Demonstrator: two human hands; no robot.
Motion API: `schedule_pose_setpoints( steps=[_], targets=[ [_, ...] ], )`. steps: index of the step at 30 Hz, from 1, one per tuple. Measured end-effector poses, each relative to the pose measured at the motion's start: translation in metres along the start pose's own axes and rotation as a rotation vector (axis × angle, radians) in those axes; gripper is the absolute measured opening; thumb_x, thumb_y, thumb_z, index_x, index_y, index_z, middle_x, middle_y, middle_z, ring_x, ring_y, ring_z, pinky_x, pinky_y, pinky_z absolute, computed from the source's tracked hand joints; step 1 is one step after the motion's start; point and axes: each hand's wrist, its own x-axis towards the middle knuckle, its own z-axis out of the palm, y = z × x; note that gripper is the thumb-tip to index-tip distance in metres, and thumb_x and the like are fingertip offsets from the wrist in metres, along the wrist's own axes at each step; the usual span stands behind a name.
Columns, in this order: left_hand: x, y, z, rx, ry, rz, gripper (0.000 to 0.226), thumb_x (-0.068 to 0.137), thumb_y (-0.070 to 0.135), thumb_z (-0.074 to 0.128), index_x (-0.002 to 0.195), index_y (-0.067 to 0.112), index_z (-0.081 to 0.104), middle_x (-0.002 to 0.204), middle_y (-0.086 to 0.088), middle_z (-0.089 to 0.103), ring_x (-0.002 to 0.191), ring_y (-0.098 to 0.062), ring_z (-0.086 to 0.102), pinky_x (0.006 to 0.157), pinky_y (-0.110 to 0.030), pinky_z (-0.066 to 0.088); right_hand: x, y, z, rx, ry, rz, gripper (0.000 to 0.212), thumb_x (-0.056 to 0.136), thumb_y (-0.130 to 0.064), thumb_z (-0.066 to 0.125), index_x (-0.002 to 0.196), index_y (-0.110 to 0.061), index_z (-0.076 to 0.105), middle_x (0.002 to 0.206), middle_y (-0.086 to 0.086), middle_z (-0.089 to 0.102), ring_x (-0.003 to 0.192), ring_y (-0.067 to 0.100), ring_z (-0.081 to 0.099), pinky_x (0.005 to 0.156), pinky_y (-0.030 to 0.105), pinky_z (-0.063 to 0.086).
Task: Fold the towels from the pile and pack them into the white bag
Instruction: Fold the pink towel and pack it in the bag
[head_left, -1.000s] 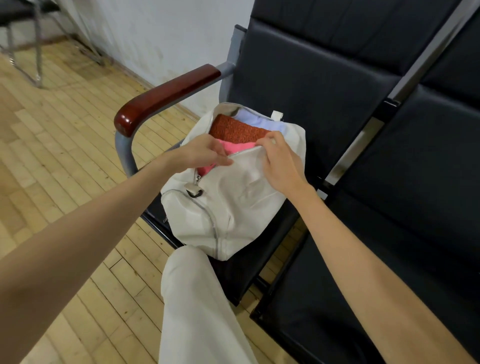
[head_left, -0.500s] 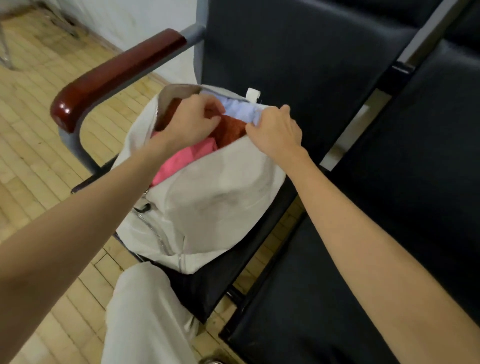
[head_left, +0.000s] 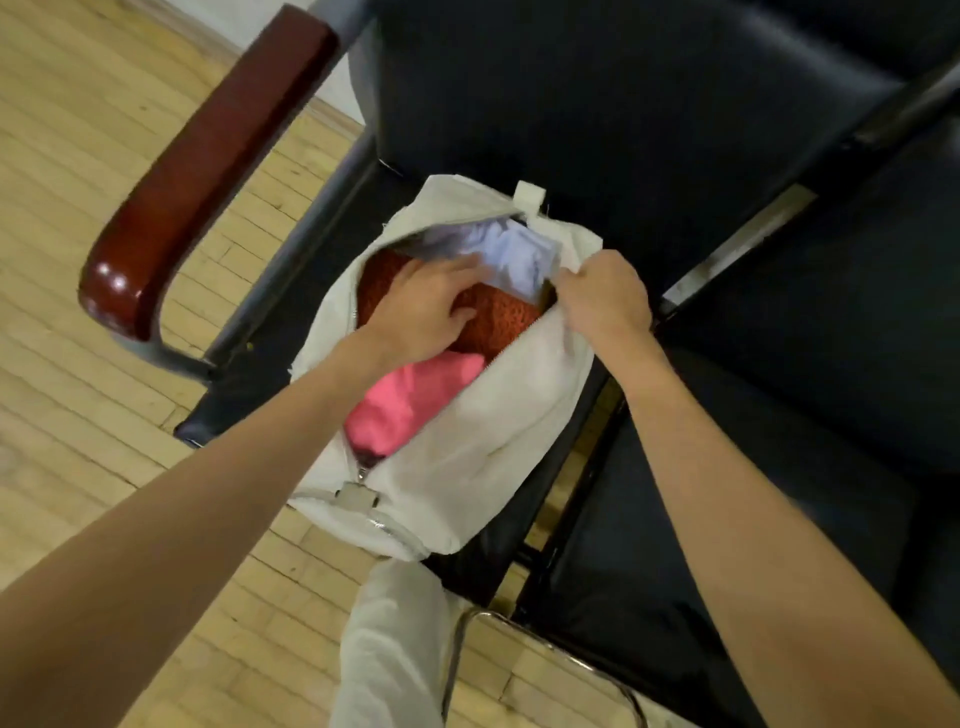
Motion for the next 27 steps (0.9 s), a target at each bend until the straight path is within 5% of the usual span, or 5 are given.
schedule_pose_setpoints(
  steps=[7,13,17,22,27],
  targets=[
    [-0.018,-0.004,-0.029,-0.189,-0.047,0.038,0.043,0.086,-0.003,0.056,0.129,0.006,0.057,0.13,-0.012,0.059,0.123,-0.027,0.052,0.103,-0.014,0.025,-0.054,-0.026,0.046,0.484,0.522,-0.215,0.017,0.093,-0.015,0.046,0.076,-0.014,0.045,0.06,-0.014,0.04,0.052,0.001,0.041,0.051,0.013,0.033],
    [-0.058,-0.011,-0.045,0.052,0.542,-0.208,0.031,0.083,0.016,0.056,0.113,0.009,0.059,0.111,-0.011,0.059,0.104,-0.026,0.051,0.09,-0.031,0.035,-0.037,-0.045,0.053,0.398,0.42,-0.246,0.021,0.094,-0.015,0.049,0.074,-0.013,0.043,0.058,-0.013,0.04,0.05,0.003,0.038,0.049,0.014,0.029],
    [-0.066,-0.032,-0.042,-0.061,0.485,-0.471,0.031,0.085,0.022,0.062,0.113,0.009,0.058,0.108,-0.01,0.055,0.1,-0.024,0.052,0.084,-0.037,0.045,-0.035,-0.057,0.071,0.306,0.357,-0.187,0.02,0.095,-0.015,0.048,0.075,-0.014,0.042,0.061,-0.009,0.043,0.053,0.004,0.039,0.051,0.019,0.026],
    [-0.066,-0.037,-0.053,-0.262,0.51,-0.34,0.014,0.089,0.017,0.062,0.092,0.012,0.075,0.083,-0.001,0.065,0.073,-0.009,0.057,0.069,-0.024,0.049,-0.038,-0.061,0.082,0.339,0.377,-0.219,0.02,0.094,-0.015,0.049,0.075,-0.012,0.044,0.065,0.005,0.053,0.058,0.012,0.045,0.053,0.018,0.031],
    [-0.068,-0.043,-0.047,-0.438,0.257,-0.328,0.016,0.091,0.015,0.063,0.102,0.012,0.074,0.094,-0.001,0.07,0.08,-0.007,0.063,0.079,-0.024,0.054,-0.035,-0.057,0.09,0.215,0.263,-0.249,0.02,0.098,-0.017,0.047,0.078,-0.013,0.044,0.069,-0.001,0.048,0.061,0.01,0.042,0.053,0.016,0.029]
  ],
)
